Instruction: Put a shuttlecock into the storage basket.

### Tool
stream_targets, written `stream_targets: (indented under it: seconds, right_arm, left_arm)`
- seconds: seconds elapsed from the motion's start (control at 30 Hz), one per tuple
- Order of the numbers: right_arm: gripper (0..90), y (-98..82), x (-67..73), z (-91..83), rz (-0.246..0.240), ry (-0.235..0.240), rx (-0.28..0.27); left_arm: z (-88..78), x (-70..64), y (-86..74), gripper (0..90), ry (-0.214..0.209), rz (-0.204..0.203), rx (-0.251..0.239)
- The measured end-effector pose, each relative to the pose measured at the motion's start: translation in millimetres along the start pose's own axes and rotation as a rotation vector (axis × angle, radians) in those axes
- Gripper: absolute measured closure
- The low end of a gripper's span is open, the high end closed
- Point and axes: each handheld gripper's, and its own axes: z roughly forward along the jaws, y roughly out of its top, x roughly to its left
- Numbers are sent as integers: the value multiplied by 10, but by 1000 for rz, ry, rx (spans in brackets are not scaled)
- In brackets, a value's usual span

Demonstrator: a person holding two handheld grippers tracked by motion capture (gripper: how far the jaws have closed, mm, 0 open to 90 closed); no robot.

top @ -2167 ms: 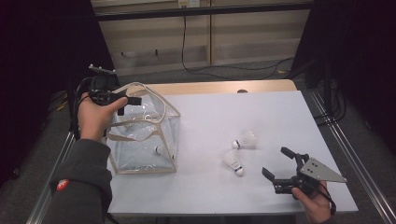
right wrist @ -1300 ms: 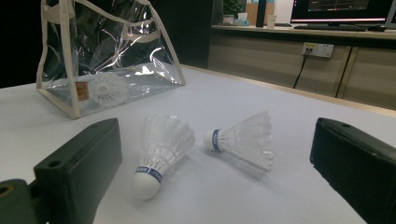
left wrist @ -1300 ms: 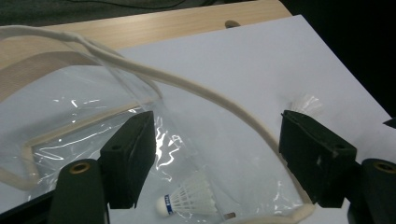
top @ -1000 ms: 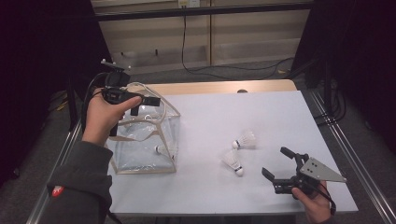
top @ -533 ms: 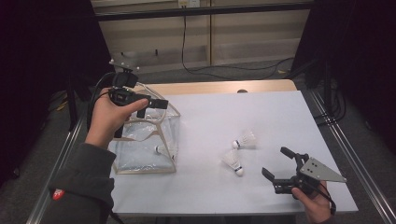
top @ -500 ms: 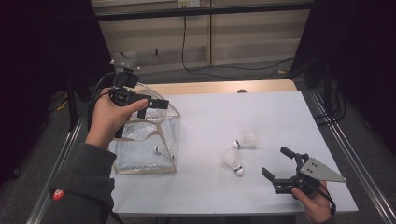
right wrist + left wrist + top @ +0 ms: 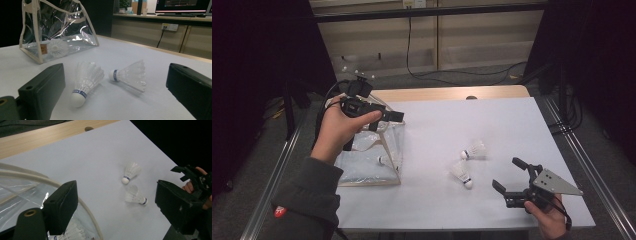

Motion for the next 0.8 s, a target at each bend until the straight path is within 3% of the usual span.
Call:
stream_targets:
  seconds: [0.8]
  right_arm:
    - [21, 2, 3, -1, -3, 2, 0]
  left_arm:
    - [238, -261, -55, 183, -73, 71, 23]
